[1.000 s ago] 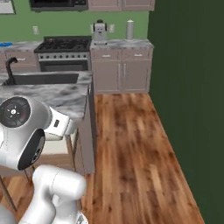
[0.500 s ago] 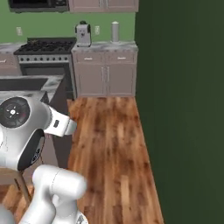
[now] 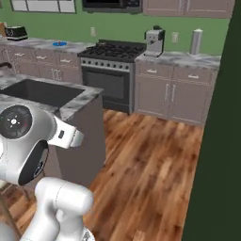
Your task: Place the cold items (mango and cucumber) from the fridge in one tupperware on the dining counter. Place the warm items (hot dog and kebab skewer) in the stove area in another tupperware.
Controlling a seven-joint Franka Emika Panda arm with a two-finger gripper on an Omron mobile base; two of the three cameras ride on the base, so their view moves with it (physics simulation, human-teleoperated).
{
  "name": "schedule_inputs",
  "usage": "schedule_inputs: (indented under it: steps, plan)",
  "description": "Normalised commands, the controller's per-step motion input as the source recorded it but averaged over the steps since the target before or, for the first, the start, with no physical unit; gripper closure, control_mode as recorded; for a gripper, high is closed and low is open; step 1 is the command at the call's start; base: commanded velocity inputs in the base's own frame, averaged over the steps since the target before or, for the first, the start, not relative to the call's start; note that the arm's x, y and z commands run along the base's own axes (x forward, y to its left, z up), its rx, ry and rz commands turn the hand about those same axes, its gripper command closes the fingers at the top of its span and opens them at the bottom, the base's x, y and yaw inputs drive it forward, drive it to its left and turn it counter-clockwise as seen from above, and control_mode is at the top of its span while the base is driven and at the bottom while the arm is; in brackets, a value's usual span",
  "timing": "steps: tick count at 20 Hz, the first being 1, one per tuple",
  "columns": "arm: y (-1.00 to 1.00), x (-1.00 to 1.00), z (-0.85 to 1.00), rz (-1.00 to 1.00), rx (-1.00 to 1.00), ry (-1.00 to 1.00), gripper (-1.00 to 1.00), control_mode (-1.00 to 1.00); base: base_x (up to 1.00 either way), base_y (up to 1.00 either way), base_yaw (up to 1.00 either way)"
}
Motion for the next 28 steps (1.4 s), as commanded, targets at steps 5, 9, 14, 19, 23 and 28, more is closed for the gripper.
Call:
schedule_inputs:
  steps: [5,9,14,19,23,28]
  plan:
    - [0.00,0.00,0.00,0.00,0.00,0.00,-1.00,1.00,1.00,-0.60,0.81]
    - [0.00,0.00,0.00,0.00,0.00,0.00,-1.00,1.00,0.97,-0.74,0.66]
    - [0.00,0.00,0.00,0.00,0.00,0.00,-1.00,1.00,0.80,-0.95,0.46]
    - [0.00,0.00,0.00,0.00,0.00,0.00,-1.00,1.00,0.63,-1.00,0.16]
    - [0.00,0.00,0.00,0.00,0.00,0.00,-1.00,1.00,0.49,-1.00,0.12]
    - [0.00,0.00,0.00,0.00,0.00,0.00,-1.00,1.00,0.29,-1.00,0.18]
